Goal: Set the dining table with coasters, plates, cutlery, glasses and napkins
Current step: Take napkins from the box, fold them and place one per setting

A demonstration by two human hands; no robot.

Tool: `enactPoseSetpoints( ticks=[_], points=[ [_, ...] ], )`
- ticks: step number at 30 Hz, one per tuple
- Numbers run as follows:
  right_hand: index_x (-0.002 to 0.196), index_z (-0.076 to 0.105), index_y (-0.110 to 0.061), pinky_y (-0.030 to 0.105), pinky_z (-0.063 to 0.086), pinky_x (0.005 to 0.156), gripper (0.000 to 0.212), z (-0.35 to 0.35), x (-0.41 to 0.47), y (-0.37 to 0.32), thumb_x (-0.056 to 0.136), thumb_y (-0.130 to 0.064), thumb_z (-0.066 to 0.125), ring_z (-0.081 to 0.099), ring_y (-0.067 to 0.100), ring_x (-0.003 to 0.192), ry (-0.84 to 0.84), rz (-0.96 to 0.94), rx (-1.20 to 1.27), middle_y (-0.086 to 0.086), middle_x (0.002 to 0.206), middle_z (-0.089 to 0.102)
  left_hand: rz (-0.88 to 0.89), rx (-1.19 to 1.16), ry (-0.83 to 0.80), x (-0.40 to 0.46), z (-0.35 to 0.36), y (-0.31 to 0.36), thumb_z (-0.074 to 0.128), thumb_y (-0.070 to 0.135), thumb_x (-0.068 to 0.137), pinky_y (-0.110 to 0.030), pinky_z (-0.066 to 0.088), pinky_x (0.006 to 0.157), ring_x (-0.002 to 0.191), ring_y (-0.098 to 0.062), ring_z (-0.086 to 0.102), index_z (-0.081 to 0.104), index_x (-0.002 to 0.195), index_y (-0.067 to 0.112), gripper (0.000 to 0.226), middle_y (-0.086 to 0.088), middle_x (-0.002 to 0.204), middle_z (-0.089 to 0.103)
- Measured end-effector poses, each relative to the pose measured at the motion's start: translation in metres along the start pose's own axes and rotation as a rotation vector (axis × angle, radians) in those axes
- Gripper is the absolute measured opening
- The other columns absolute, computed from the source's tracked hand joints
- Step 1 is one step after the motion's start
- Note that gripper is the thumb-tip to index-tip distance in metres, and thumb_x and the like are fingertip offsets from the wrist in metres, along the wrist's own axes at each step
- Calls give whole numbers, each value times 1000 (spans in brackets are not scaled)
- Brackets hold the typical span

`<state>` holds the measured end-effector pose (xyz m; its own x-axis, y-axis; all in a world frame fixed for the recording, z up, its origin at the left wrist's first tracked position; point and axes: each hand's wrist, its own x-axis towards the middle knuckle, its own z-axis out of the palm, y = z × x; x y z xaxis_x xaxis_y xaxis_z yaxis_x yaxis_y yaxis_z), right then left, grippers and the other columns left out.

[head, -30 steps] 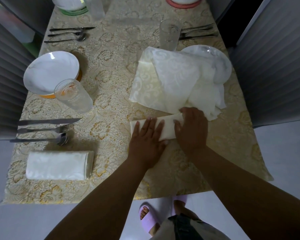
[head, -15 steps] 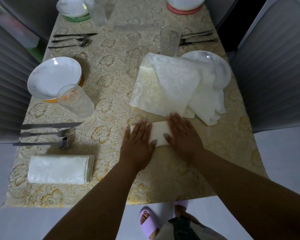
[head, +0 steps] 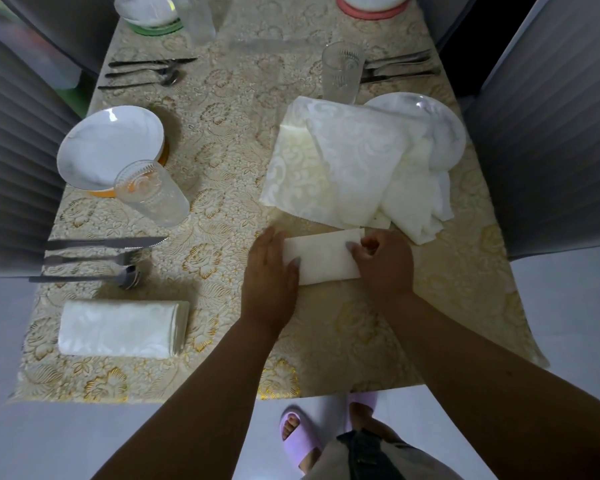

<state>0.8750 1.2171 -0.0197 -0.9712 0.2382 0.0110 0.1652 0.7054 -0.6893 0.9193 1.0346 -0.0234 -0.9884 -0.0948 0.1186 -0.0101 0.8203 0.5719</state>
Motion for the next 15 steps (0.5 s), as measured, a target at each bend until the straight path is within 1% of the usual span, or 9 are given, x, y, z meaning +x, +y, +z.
enactPoseSetpoints(
  ticks=[2,3,4,5,7,9,11,13,15],
  points=[
    [77,68,-9,28,45,67,24,-1,2,-4,82,-33,69,59,17,69,-23,73,23,3,74,65,-226,-113,182,-2,-9,3,54,21,94,-34,43,96,114,-26,49,54,123,4,33,-15,125,53],
    [77,69,-8,26,42,66,24,-2,3,-6,84,-31,68,57,16,68,-44,102,39,4,74,65,-361,-163,226,0,-13,4,55,20,94,-33,46,85,103,-23,54,57,116,5,26,-11,115,57],
    [79,69,-7,24,39,65,23,-4,4,-7,86,-29,66,55,15,66,-64,120,48,4,75,65,-494,-204,217,2,-16,4,54,20,95,-31,44,77,95,-21,56,59,112,7,22,-6,105,59],
    [81,69,-7,23,37,65,23,-5,4,-8,87,-29,65,53,13,66,-80,129,50,3,75,63,-592,-225,176,4,-19,2,52,21,96,-28,42,72,89,-18,56,61,110,8,21,-1,98,60],
    [85,68,-7,22,34,66,23,-8,4,-7,89,-29,63,51,11,68,-94,139,58,-1,76,59,-642,-259,98,8,-23,-2,52,23,96,-29,45,72,85,-19,59,65,108,9,22,1,91,63],
    [89,66,-6,22,34,67,23,-8,4,-7,90,-29,62,50,11,72,-98,141,63,-2,79,56,-647,-330,70,11,-27,-8,56,24,94,-38,54,79,87,-23,64,68,104,11,20,-1,91,68],
    [91,65,-6,22,33,68,24,-9,3,-6,91,-29,61,50,12,74,-104,137,58,-2,80,55,-659,-397,52,12,-29,-10,60,19,92,-41,55,81,87,-23,65,70,100,12,15,-1,87,69],
    [93,65,-7,21,33,69,24,-9,2,-6,91,-30,60,49,11,75,-110,138,52,-3,82,55,-664,-459,26,12,-32,-10,60,14,92,-35,55,75,80,-19,63,71,98,13,13,3,81,67],
    [97,65,-8,21,33,71,24,-8,2,-6,92,-30,60,49,10,77,-115,143,52,-5,84,54,-694,-556,-6,13,-35,-9,59,13,93,-30,49,65,71,-15,59,71,99,13,13,1,78,66]
  ],
)
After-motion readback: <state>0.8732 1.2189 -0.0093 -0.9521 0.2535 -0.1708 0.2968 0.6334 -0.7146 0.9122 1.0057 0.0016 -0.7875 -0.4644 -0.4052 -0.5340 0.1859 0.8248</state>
